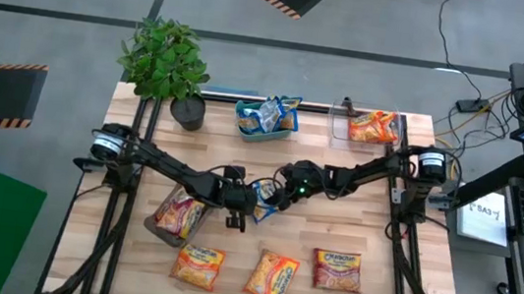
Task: Sort Maruchan noodles
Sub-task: Put the blue noodle pack into the green bin
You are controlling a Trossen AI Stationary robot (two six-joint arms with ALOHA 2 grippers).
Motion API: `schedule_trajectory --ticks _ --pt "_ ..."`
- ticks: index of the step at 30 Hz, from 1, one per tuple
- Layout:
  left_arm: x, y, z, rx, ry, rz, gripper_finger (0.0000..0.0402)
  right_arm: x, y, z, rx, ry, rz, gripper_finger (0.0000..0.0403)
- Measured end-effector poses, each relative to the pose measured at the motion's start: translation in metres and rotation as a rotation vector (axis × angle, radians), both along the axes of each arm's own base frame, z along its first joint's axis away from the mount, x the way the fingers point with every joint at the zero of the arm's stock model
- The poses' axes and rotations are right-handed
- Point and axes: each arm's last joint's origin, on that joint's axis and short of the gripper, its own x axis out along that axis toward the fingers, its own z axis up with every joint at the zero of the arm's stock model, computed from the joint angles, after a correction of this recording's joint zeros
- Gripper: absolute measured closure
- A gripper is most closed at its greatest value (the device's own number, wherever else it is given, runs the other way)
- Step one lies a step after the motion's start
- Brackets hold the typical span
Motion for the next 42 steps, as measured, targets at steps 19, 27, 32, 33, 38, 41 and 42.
schedule_trajectory --ticks 19,27,32,33,38,41,42 --pt "0.005 -0.001 0.002 -0.027 -0.065 0.019 0.0364 0.021 -0.006 0.007 -0.087 -0.107 0.025 0.0231" --pt "0.006 -0.001 0.002 -0.03 -0.072 0.025 0.0364 0.021 -0.006 0.006 -0.099 -0.108 0.032 0.0297" --pt "0.006 -0.001 0.002 -0.034 -0.076 0.035 0.0364 0.021 -0.006 0.006 -0.115 -0.112 0.042 0.0341" --pt "0.006 -0.001 0.002 -0.034 -0.077 0.039 0.0364 0.021 -0.006 0.006 -0.117 -0.113 0.045 0.0349" --pt "-0.002 -0.005 0.018 -0.015 -0.083 0.031 0.0364 0.021 -0.005 0.009 -0.132 -0.129 0.073 0.0385" --pt "-0.012 -0.005 0.037 0.057 -0.093 0.045 0.0364 0.02 -0.005 0.014 -0.162 -0.154 0.102 0.0387" --pt "-0.015 -0.004 0.045 0.089 -0.104 0.05 0.0364 0.02 -0.005 0.016 -0.172 -0.162 0.108 0.0387"
